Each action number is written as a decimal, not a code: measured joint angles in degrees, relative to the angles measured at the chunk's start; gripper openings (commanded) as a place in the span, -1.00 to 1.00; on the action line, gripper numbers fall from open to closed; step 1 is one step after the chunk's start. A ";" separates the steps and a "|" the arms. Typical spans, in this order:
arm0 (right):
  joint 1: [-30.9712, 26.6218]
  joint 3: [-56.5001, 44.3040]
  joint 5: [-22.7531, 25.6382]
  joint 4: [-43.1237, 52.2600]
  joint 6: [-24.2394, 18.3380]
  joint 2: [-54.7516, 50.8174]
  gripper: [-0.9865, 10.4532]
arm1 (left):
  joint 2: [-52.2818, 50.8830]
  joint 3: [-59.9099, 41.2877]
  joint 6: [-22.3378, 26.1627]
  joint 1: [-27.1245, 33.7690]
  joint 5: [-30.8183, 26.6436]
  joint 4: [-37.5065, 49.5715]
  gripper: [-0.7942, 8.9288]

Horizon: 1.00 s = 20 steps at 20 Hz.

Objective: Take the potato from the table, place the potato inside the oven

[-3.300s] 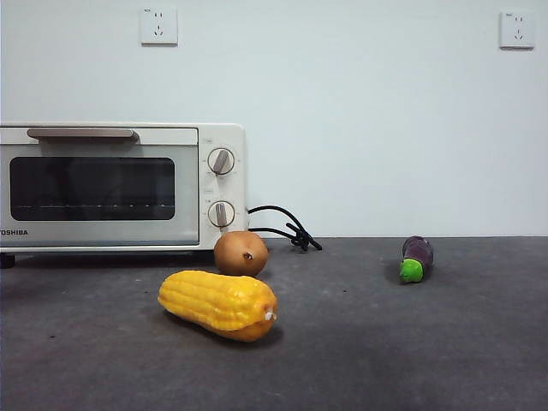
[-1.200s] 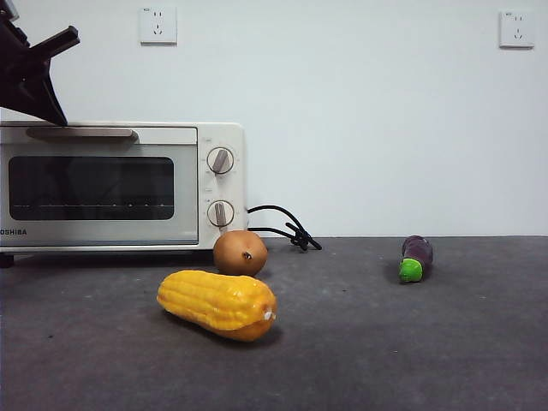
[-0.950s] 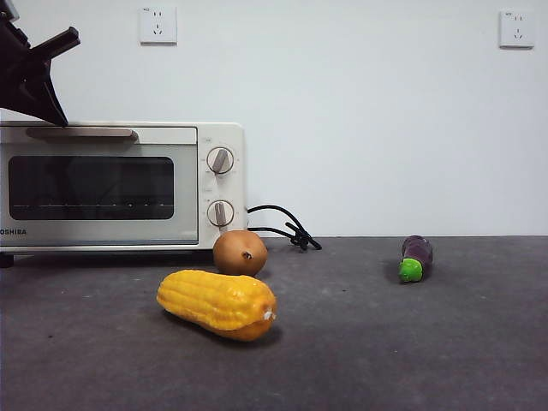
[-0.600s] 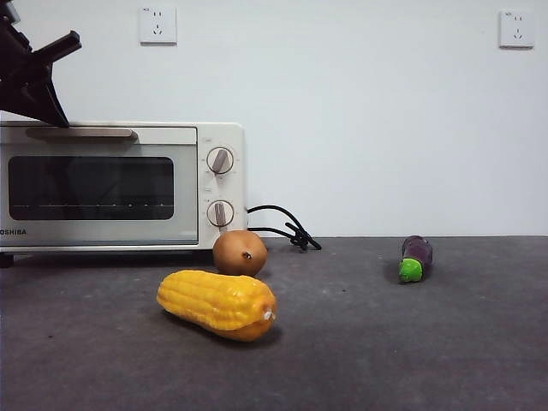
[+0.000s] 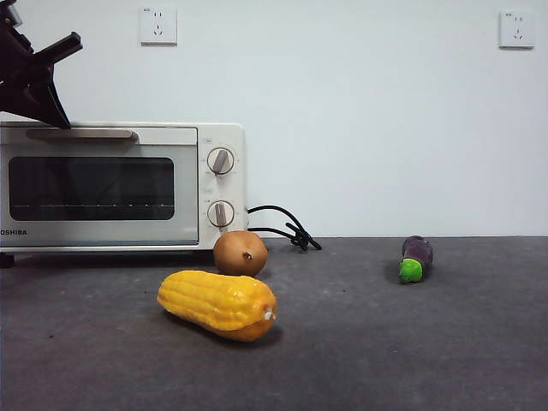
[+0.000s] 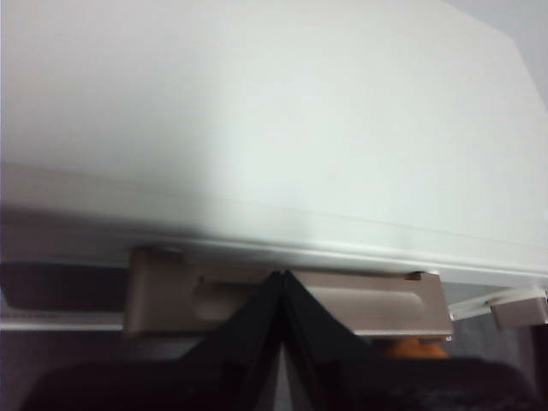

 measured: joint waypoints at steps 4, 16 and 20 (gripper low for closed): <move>0.00 0.00 -0.07 0.00 -0.17 0.00 -0.83 | -0.50 0.83 1.55 0.02 0.31 -4.76 -0.85; 0.00 0.00 -1.27 -0.07 -0.63 0.00 -0.83 | -1.42 0.90 5.86 0.11 1.36 -17.90 -0.85; 0.00 0.00 -1.66 -0.20 -1.49 0.00 -0.83 | -1.79 0.76 8.74 -0.96 -2.08 -23.28 -0.85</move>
